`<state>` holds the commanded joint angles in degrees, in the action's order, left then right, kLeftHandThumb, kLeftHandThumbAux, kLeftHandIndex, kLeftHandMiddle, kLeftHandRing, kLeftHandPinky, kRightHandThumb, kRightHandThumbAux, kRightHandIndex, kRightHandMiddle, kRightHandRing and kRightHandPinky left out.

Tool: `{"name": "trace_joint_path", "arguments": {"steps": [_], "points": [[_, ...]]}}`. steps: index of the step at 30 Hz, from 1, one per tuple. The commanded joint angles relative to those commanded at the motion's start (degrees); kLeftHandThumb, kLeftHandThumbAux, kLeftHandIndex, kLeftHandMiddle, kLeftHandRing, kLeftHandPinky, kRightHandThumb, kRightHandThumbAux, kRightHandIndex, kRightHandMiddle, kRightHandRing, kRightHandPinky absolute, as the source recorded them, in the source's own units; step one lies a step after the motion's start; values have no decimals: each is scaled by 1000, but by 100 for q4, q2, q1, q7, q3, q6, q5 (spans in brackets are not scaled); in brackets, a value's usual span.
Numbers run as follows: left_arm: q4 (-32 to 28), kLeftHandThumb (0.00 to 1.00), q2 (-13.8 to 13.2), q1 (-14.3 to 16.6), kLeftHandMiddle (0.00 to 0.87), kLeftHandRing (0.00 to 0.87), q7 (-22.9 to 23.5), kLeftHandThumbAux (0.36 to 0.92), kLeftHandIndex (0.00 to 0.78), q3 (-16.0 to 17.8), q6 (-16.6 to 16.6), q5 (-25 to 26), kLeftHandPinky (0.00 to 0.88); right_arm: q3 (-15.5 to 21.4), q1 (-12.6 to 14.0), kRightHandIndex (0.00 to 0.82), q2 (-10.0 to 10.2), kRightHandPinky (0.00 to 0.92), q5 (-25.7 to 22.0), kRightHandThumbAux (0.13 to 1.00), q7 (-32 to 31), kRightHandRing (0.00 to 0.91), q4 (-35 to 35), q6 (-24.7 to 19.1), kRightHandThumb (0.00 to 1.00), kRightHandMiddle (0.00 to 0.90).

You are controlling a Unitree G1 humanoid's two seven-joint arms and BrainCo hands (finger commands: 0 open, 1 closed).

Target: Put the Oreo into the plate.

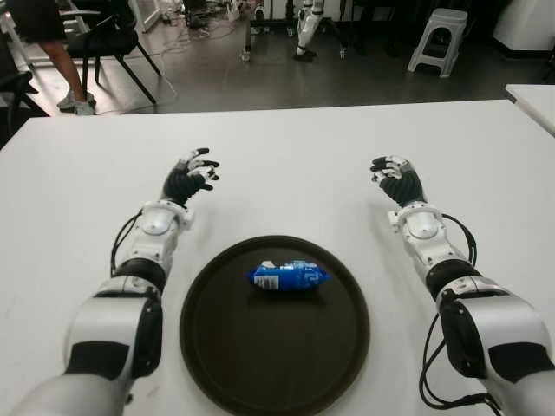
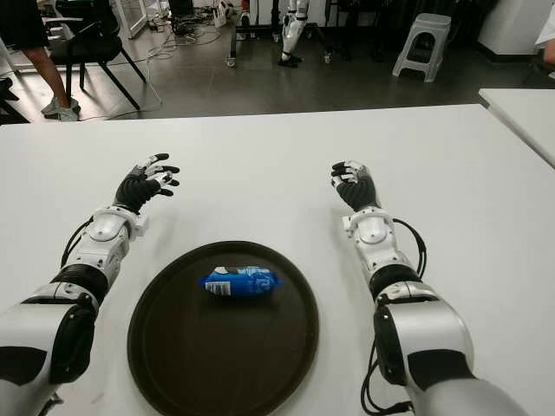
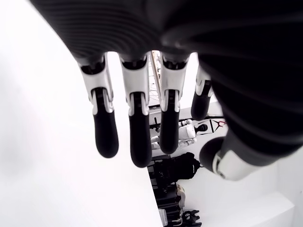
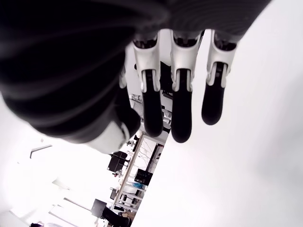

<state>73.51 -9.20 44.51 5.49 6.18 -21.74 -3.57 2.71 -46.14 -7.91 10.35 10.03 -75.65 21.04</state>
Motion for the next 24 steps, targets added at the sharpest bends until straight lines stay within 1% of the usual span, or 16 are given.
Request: {"name": "trace_joint_path", "arguments": {"steps": [13,18,24], "points": [[8,232,-2,-14,316,378,50,669,173,6,-79,9,440,29,-2,403,12,342,-31,733,-47,350,-1,20,665,348],[11,226,6,-12,319,382,62,653,176,24,-82,28,449,37,-7,405,3,346,-27,731,-68,350,-7,-3,667,349],[19,232,8,5,323,387,42,649,173,25,-58,18,441,50,-17,405,2,346,-34,731,-91,351,-18,-56,669,349]]}}
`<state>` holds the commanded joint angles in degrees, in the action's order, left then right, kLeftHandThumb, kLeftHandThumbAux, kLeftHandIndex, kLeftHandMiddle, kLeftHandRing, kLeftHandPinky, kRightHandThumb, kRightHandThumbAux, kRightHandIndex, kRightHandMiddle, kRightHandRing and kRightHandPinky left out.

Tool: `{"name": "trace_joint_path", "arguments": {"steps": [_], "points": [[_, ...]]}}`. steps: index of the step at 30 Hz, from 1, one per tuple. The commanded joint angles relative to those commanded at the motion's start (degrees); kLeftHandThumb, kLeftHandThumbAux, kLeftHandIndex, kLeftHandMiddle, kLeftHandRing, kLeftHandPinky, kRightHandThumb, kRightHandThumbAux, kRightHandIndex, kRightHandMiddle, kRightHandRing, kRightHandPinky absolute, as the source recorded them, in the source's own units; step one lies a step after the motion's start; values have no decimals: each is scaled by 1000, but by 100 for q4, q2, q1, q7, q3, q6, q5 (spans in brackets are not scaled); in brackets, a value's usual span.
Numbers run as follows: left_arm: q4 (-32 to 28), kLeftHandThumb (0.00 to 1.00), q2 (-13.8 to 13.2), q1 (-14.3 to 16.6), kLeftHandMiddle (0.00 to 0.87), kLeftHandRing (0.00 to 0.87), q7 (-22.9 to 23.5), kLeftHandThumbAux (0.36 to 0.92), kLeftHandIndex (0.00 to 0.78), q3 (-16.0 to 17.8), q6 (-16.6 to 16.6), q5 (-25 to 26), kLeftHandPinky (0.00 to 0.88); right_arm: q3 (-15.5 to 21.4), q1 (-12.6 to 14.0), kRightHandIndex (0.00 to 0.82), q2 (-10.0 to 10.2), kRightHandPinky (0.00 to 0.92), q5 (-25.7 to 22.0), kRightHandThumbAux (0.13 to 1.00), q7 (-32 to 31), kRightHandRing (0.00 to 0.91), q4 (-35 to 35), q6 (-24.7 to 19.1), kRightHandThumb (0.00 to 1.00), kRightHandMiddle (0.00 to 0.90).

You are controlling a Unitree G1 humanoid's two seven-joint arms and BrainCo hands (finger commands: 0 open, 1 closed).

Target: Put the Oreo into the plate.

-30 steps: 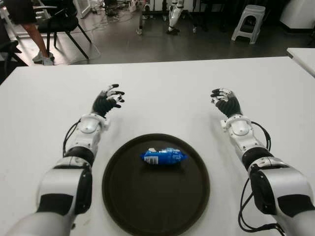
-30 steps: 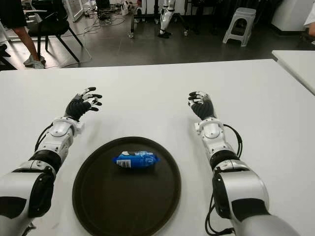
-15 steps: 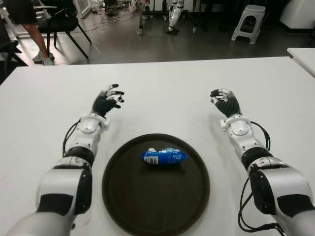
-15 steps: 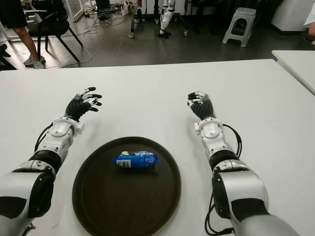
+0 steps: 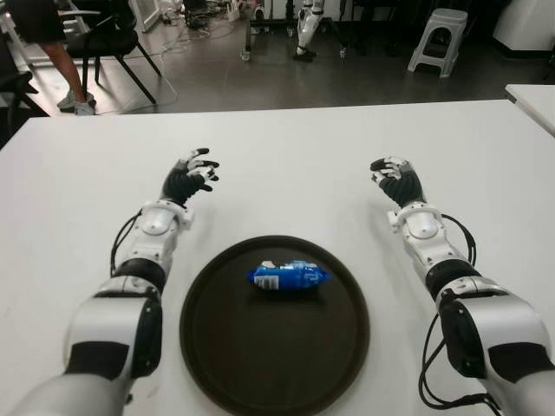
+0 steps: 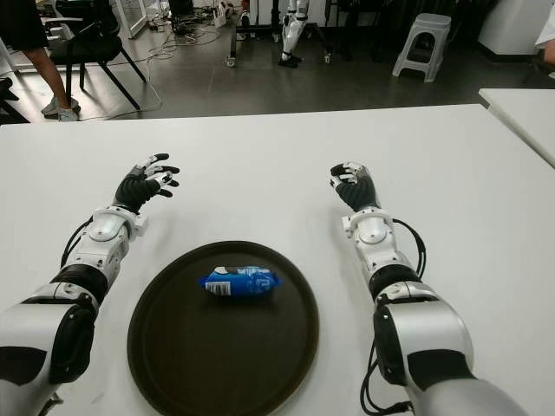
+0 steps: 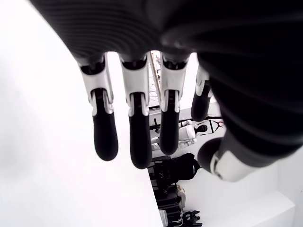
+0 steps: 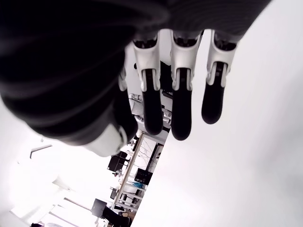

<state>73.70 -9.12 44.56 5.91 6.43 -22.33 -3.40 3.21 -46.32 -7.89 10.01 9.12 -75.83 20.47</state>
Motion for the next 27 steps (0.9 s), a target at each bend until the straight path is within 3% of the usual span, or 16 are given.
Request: {"name": "trace_joint_path", "arguments": {"steps": [14,15,17,20,23,24,26,27], "points": [[1,256,31,16,324,375,-29,639,185,51,54,44,425,-104,5,400,-12,322,134,722,214,332,-15,-125,678,306],[0,258,34,15,321,369,-36,642,187,56,53,47,417,-117,9,303,-11,292,148,668,238,303,-13,-120,598,280],[-2,260,37,13,319,364,-53,643,189,60,46,42,408,-136,16,207,-9,256,168,617,274,265,-9,-94,528,243],[-4,259,36,9,315,354,-107,640,194,38,12,2,390,-148,44,75,-1,217,181,549,352,185,8,113,508,149],[-4,259,35,9,312,346,-134,644,196,21,0,-19,371,-148,50,24,7,219,179,515,395,150,9,232,539,93],[-3,258,33,8,311,345,-147,643,196,12,-4,-30,368,-131,43,19,16,228,159,509,382,152,15,287,548,88],[0,252,31,9,308,338,-166,644,191,-2,-5,-46,356,-97,38,7,30,366,110,501,336,233,41,402,611,113],[2,249,31,10,305,334,-173,643,190,-7,-3,-51,351,-83,39,5,33,422,87,501,310,296,55,450,641,170]]}}
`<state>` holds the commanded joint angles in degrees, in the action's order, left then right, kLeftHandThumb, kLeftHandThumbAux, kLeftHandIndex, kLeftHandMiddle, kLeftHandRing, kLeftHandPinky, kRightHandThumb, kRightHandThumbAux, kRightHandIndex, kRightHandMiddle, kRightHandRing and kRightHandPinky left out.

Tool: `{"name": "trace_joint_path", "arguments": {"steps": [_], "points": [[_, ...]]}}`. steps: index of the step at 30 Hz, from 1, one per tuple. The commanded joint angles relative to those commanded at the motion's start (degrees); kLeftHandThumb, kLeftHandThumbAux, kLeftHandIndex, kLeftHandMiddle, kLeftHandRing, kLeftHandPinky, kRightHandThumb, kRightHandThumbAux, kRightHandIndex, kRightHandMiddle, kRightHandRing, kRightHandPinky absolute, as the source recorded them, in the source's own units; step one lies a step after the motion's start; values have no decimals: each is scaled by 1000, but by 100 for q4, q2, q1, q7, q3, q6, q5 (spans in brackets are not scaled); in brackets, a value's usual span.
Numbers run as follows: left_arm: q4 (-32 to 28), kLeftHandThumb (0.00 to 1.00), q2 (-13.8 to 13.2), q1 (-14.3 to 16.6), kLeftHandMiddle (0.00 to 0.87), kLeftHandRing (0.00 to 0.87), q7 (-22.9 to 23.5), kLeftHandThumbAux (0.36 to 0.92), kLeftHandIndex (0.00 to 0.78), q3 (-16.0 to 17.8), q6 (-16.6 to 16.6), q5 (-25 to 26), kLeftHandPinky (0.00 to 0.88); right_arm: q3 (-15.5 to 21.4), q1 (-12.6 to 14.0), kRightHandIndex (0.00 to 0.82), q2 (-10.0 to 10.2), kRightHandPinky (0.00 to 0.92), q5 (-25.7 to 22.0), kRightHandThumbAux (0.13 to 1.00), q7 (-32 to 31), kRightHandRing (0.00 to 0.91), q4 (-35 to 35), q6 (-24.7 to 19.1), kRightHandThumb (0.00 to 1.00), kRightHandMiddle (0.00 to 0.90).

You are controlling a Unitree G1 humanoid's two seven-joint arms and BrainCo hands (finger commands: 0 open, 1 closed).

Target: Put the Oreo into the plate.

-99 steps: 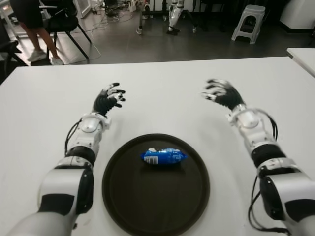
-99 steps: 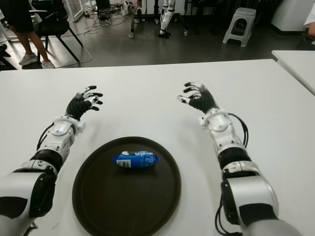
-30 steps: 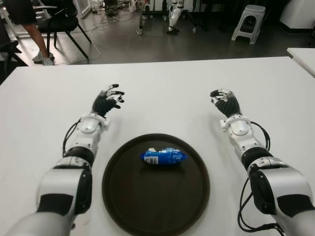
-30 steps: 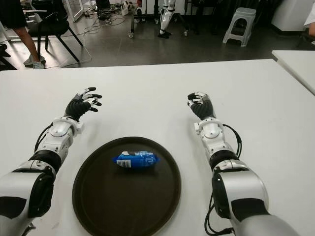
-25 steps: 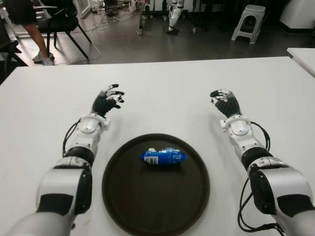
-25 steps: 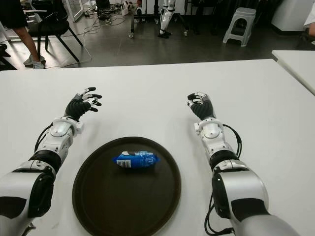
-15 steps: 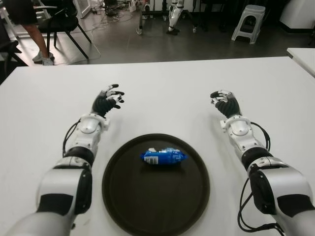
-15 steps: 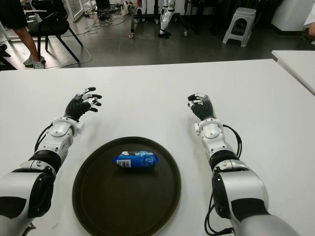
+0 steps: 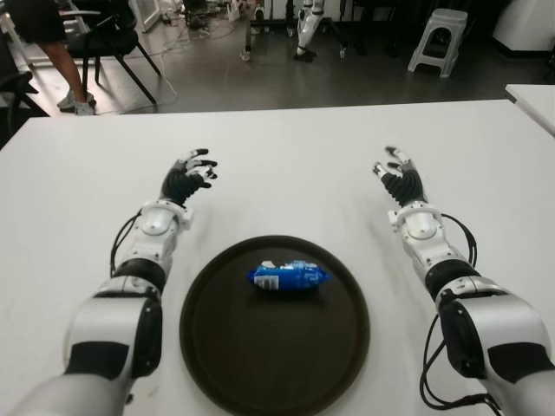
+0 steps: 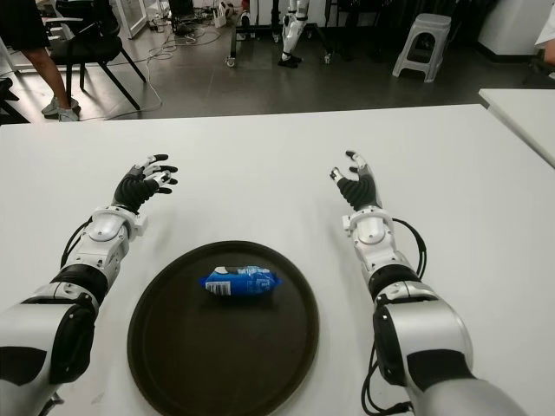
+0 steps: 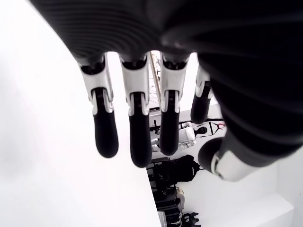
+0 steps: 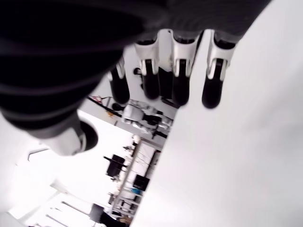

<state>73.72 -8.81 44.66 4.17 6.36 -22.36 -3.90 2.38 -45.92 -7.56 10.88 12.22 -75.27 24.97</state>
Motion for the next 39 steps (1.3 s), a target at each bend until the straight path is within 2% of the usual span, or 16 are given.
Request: {"name": "trace_joint_path", "arguments": {"steps": [3,5,7,9,11,15,19,21,24,27,29,30,32,35,37,39], "points": [[9,243,-1,4,300,326,-13,641,187,-13,10,-6,342,16,19,1,-10,512,-24,511,-43,409,-12,91,683,301],[11,242,-1,4,296,322,-9,639,184,-17,9,-4,341,3,26,20,-20,538,1,568,-7,445,-27,123,808,386],[11,244,-1,2,293,320,14,634,179,-12,-5,10,343,-27,33,107,-18,537,50,597,75,461,-35,154,873,431],[9,254,3,-2,298,328,40,632,177,-2,-25,29,360,-57,41,271,-15,458,93,648,143,430,-41,177,848,457],[7,258,10,-4,301,333,55,633,178,10,-37,44,366,-73,45,338,-21,401,109,665,158,389,-43,187,840,453],[8,262,24,-2,306,344,84,637,185,50,-28,89,378,-50,40,140,-20,352,69,540,44,339,-47,165,696,255],[9,268,30,2,314,354,108,631,192,79,-14,115,393,-26,30,77,-34,358,30,522,-99,402,-51,137,665,230],[6,268,31,1,315,355,109,623,195,83,-18,113,391,-50,32,176,-52,285,58,533,-95,368,-52,147,654,264],[3,258,32,3,315,353,94,615,197,78,-13,102,390,-86,35,336,-60,181,103,649,-41,284,-50,173,688,272],[1,252,32,5,316,354,78,614,197,73,-4,94,392,-82,31,386,-59,149,98,688,-40,243,-51,172,696,264],[2,250,30,7,316,352,58,614,197,62,13,80,390,-1,24,274,-38,164,-5,598,-188,228,-46,159,644,236],[4,248,26,9,315,351,50,614,194,56,26,72,387,83,20,175,-20,255,-113,570,-345,287,-40,147,647,213],[7,247,20,12,314,350,44,613,191,48,41,63,386,188,16,89,-4,328,-246,551,-548,359,-32,135,659,215],[10,246,17,14,313,349,45,611,187,43,47,59,386,216,16,51,-14,378,-275,553,-624,414,-28,146,669,268],[12,248,17,16,312,349,49,611,185,42,50,59,389,181,18,119,-31,382,-231,565,-592,425,-27,177,666,312],[14,252,17,14,310,350,63,610,182,40,41,59,395,72,16,296,-54,239,-95,650,-470,341,-35,262,687,324]]}}
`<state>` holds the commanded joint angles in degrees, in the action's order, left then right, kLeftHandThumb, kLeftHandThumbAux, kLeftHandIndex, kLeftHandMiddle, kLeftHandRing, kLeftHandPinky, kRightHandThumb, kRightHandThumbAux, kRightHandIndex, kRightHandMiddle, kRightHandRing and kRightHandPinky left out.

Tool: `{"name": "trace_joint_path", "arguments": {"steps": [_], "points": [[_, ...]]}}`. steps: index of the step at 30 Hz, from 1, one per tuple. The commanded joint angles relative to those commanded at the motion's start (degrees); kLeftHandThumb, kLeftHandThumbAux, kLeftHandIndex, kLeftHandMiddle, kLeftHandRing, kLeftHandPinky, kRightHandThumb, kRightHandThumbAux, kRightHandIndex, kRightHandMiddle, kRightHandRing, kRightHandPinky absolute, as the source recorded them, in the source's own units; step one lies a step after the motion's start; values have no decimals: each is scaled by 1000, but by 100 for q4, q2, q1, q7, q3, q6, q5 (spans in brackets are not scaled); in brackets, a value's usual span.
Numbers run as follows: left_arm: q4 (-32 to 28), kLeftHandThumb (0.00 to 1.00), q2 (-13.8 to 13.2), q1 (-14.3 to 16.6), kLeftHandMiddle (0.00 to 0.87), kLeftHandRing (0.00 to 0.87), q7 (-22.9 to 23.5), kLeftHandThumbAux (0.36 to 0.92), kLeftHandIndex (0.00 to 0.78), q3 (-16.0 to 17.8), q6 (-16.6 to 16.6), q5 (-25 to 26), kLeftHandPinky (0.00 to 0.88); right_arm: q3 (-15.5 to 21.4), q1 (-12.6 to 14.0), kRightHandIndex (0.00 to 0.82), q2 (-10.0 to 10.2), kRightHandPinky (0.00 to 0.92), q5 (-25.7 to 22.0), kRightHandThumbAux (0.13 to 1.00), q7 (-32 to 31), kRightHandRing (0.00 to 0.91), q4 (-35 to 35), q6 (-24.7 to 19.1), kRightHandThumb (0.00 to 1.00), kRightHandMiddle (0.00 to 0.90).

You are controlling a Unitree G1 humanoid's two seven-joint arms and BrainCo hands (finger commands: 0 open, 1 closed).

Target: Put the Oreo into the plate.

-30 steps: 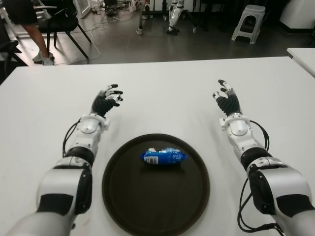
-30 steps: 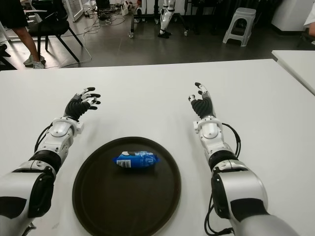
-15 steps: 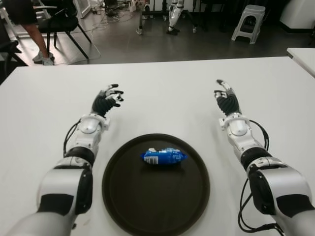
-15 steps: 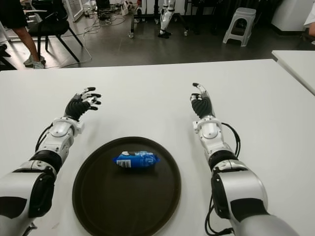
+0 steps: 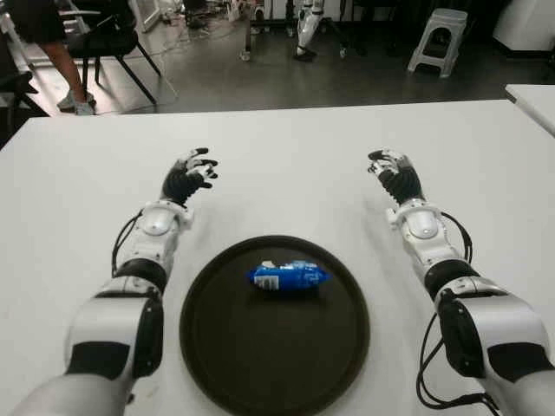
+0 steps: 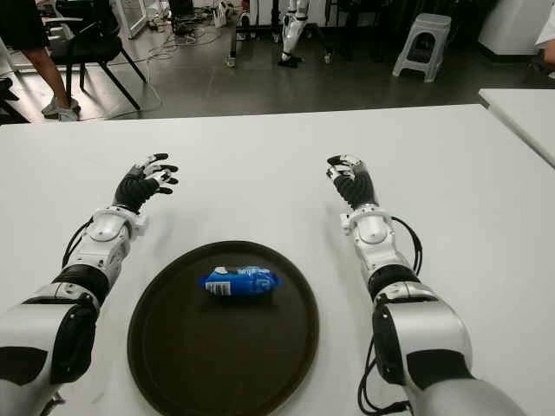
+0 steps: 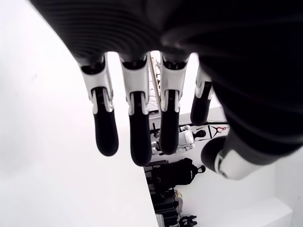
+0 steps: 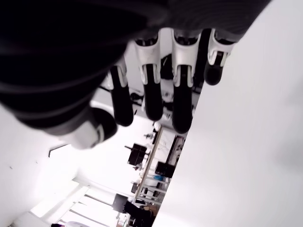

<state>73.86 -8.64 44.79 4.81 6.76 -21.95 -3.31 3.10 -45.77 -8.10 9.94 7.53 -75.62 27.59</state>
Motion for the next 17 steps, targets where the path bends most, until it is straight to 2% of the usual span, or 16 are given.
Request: {"name": "trace_joint_path", "arguments": {"steps": [1,3,5,6,7,9,11,13,14,15,17], "points": [[1,253,0,0,309,350,4,609,181,0,-3,0,397,-30,-1,341,-6,187,34,671,33,306,-3,22,692,321],[2,253,0,-1,308,352,12,610,180,2,-6,4,400,-43,4,376,-10,149,39,691,16,268,-6,46,692,301],[3,256,1,0,309,353,21,614,181,8,-6,11,403,-4,3,267,-4,189,-16,627,-93,251,-9,29,601,251],[3,258,1,0,309,354,25,617,182,11,-6,14,404,22,1,172,2,270,-51,607,-154,277,-11,12,565,218],[4,259,2,0,310,355,28,618,183,15,-6,18,404,87,-3,137,10,299,-138,601,-289,286,-12,-37,553,206],[4,262,3,0,311,356,32,621,184,19,-6,23,402,161,-7,56,18,378,-232,588,-441,389,-11,-90,526,179],[5,266,5,3,314,358,26,626,186,26,4,29,403,213,-19,28,20,371,-296,602,-544,440,-13,-161,495,205],[6,270,6,5,315,358,18,632,188,29,11,30,398,208,-27,59,7,316,-277,631,-568,453,-14,-201,453,259],[6,269,6,7,312,354,14,633,185,29,13,29,392,192,-30,162,-3,220,-249,641,-561,399,-13,-209,423,283],[7,268,5,8,311,352,10,634,183,24,12,23,388,147,-42,229,-20,158,-187,648,-539,365,-14,-205,404,299],[8,264,3,10,309,351,5,630,180,17,11,13,390,73,-58,335,-46,81,-93,648,-509,295,-13,-185,384,310]]}}
